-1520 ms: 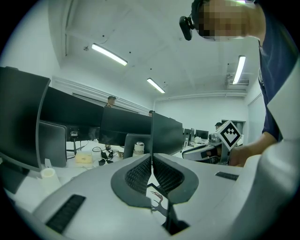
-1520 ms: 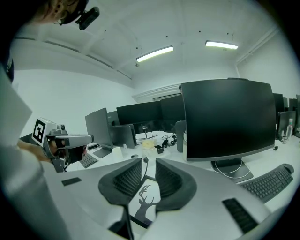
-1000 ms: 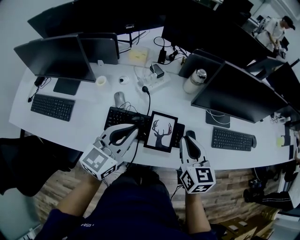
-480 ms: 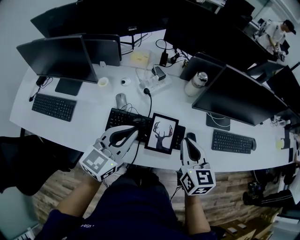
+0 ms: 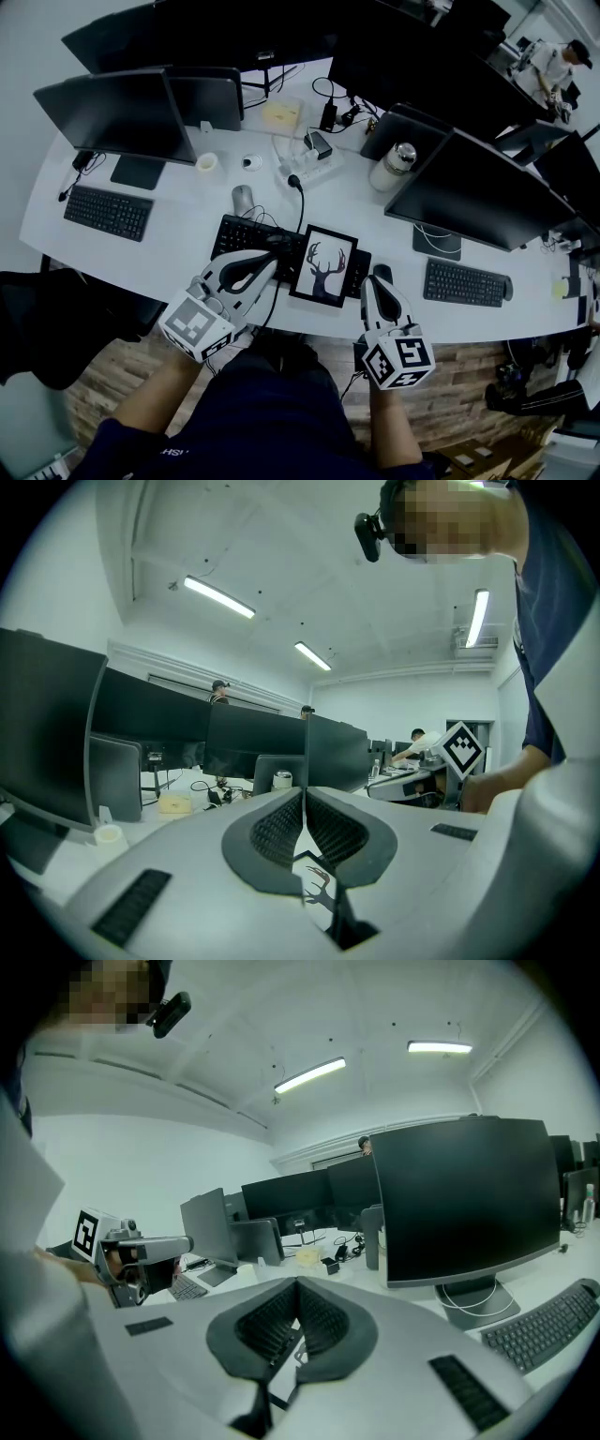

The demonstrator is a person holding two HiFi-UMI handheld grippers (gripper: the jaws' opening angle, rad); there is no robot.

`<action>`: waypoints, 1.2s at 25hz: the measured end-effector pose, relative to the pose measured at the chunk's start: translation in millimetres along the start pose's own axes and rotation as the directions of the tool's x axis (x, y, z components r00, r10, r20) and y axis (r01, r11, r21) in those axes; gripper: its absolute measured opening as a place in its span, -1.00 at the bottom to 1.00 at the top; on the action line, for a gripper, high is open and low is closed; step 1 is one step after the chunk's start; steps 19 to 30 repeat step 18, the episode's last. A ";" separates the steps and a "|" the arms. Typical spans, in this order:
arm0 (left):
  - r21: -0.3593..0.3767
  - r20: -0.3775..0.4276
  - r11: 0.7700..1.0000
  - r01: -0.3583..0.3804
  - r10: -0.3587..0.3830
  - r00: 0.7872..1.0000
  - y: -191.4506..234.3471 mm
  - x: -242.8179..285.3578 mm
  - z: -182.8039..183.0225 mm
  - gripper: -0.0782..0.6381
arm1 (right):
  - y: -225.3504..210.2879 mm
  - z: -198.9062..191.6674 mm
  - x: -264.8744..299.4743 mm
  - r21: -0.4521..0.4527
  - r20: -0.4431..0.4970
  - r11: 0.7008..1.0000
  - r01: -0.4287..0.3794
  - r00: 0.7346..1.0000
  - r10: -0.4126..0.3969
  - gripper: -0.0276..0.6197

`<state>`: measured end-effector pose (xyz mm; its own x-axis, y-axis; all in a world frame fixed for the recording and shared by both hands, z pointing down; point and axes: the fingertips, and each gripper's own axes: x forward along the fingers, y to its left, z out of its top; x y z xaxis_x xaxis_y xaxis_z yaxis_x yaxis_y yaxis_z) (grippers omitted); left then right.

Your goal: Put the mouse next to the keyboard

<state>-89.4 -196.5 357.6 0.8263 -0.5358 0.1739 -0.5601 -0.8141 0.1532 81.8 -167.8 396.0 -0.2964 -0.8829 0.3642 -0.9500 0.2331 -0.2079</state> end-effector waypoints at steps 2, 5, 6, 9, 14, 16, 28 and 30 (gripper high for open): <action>-0.001 0.001 1.000 -0.001 0.001 1.000 -0.3 -0.4 0.2 -0.69 | 0.7 -0.2 0.0 0.001 -0.002 1.000 -0.004 1.000 0.004 -0.91; 0.000 0.000 1.000 0.000 0.000 1.000 -0.7 -0.1 -0.7 -0.69 | 0.8 -1.2 0.5 0.009 -0.004 1.000 -0.008 1.000 0.009 -0.91; 0.000 -0.001 1.000 0.000 0.000 1.000 -0.6 0.0 -1.3 -0.69 | 0.6 -1.5 0.8 0.011 -0.004 1.000 -0.010 1.000 0.010 -0.91; -0.002 -0.002 1.000 -0.003 0.003 1.000 -0.9 0.4 -1.4 -0.69 | 0.0 -1.6 0.8 0.016 -0.006 1.000 -0.012 1.000 0.012 -0.91; -0.005 -0.002 1.000 -0.008 0.008 1.000 -3.2 0.5 -3.3 -0.69 | -0.5 -4.6 -0.4 0.018 -0.008 1.000 -0.017 1.000 0.017 -0.91; -0.006 -0.001 1.000 -0.010 0.010 1.000 -4.0 1.4 -4.7 -0.69 | -1.4 -6.1 -0.2 0.017 -0.010 1.000 -0.019 1.000 0.019 -0.91; -0.008 -0.001 1.000 -0.012 0.012 1.000 -4.6 2.6 -6.0 -0.69 | -2.7 -7.1 0.2 0.016 -0.011 1.000 -0.020 1.000 0.020 -0.91; -0.008 -0.001 1.000 -0.012 0.012 1.000 -4.6 2.6 -6.0 -0.69 | -2.7 -7.1 0.2 0.016 -0.011 1.000 -0.020 1.000 0.020 -0.91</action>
